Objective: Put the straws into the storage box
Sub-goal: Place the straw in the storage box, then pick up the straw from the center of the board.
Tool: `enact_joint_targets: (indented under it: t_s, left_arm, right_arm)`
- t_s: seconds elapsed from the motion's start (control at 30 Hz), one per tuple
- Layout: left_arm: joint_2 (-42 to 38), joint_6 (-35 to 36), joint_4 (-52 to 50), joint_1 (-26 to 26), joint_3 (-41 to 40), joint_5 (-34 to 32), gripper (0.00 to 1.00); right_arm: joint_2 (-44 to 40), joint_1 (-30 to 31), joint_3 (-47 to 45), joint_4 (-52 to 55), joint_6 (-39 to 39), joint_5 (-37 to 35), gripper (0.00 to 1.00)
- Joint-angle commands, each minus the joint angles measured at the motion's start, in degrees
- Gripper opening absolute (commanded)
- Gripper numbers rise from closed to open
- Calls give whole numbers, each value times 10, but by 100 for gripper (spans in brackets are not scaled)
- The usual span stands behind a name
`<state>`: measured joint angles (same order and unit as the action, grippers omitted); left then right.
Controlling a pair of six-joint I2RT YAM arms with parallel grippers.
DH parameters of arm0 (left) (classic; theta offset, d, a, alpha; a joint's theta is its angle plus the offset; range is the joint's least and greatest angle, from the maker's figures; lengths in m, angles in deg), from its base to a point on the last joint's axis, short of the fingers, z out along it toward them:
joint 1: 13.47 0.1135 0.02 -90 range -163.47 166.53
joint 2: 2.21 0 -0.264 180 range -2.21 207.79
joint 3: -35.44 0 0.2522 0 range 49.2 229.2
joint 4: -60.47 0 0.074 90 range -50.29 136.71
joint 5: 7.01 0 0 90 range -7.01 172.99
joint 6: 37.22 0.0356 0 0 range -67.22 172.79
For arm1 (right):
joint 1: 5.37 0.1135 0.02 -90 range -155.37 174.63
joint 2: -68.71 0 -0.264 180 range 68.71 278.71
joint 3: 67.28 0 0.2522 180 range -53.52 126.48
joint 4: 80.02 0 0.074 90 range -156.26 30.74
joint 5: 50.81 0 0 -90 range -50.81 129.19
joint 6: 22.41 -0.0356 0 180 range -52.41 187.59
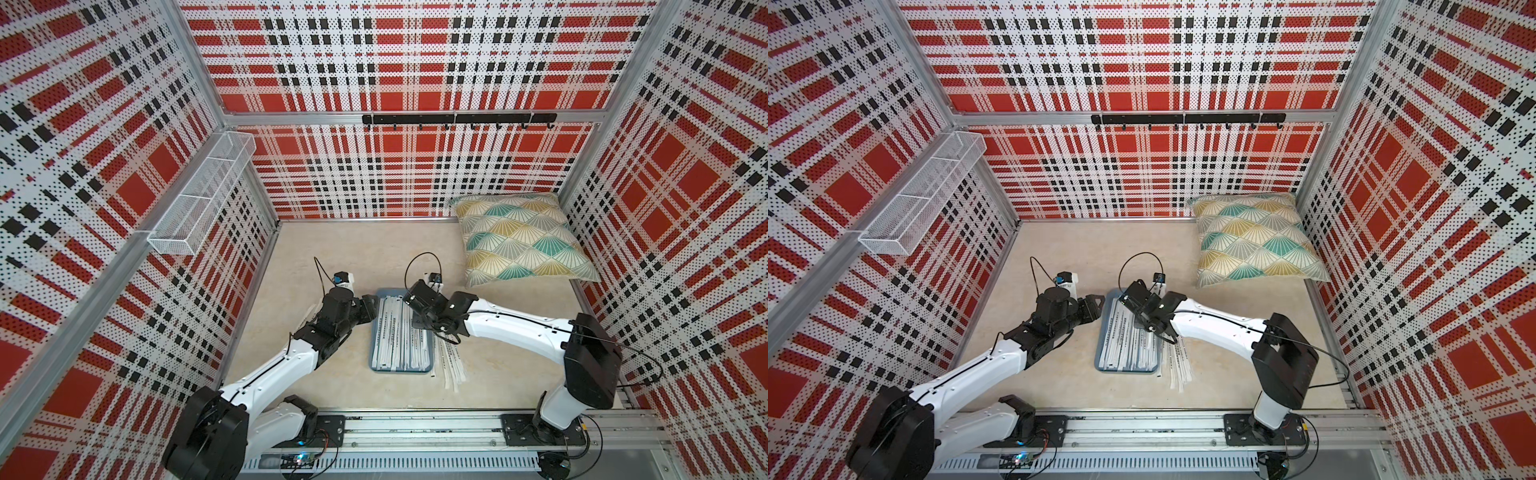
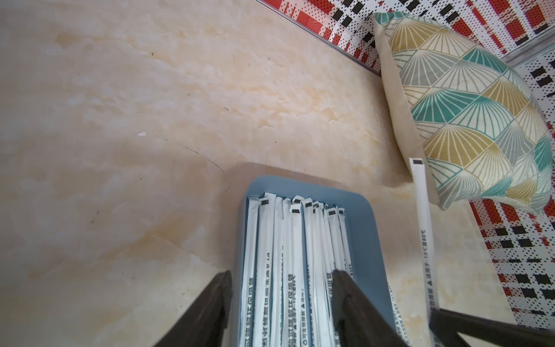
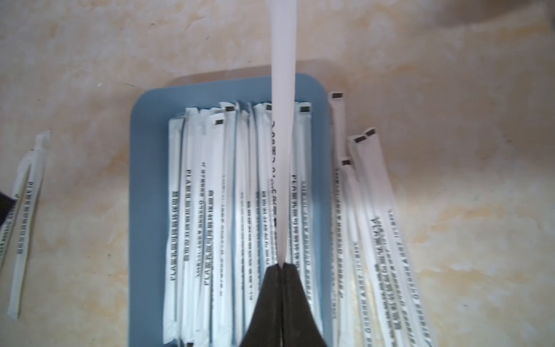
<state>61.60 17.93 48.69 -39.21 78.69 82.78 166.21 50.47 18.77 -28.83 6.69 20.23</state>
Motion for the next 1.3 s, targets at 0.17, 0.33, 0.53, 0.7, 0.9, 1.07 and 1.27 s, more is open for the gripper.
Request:
enact_joint_targets:
  t_s: [0.17, 0.33, 0.53, 0.7, 0.9, 1.07, 1.27]
  left_arm:
    - [-10, -3, -7, 8, -7, 7, 58]
    - [4, -3, -5, 8, -7, 18, 58]
    - [3, -3, -3, 8, -6, 15, 58]
    - [-7, -2, -15, 8, -2, 9, 58]
    - [-18, 22, -46, -10, 26, -28, 58]
    - [19, 56, -64, -90, 69, -52, 59]
    - [106, 43, -41, -188, 104, -31, 60]
  right_arm:
    - [90, 0, -6, -11, -31, 10, 9]
    - [104, -2, -20, -16, -30, 23, 9]
    - [104, -3, -38, -24, -32, 34, 16]
    - [74, -2, -22, -6, -27, 28, 26]
    - [-10, -14, -35, 44, -17, 15, 33]
    - [-85, -76, -143, 23, 35, 55, 32]
    - [-92, -82, -170, 5, 77, 68, 26]
